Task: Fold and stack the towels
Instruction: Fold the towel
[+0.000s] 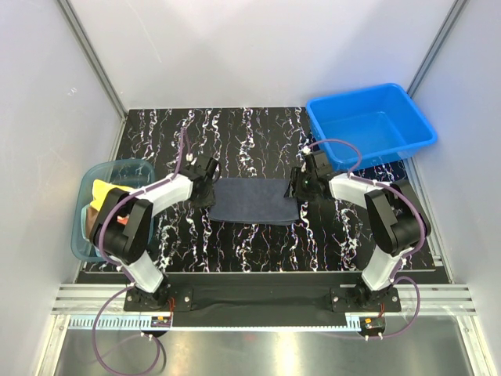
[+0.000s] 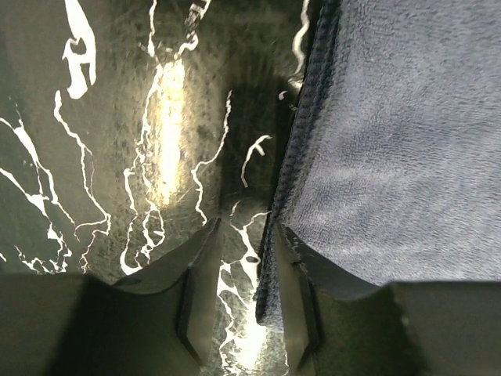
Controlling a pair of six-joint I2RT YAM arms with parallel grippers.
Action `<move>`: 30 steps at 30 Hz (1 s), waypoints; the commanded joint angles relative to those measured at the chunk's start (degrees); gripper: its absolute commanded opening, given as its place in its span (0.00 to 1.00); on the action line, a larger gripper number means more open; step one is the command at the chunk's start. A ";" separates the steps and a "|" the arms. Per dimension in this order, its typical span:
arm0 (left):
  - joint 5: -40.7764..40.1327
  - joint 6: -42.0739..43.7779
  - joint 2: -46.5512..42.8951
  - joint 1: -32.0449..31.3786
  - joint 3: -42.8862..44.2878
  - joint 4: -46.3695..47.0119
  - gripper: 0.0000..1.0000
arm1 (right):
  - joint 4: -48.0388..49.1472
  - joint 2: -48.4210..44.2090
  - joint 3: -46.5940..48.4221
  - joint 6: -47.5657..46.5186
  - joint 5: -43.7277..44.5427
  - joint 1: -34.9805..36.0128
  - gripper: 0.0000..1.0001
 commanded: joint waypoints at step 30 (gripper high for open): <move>-6.88 -1.68 -6.40 3.36 1.47 -4.91 0.36 | 0.82 2.08 -2.77 0.32 0.66 1.76 0.01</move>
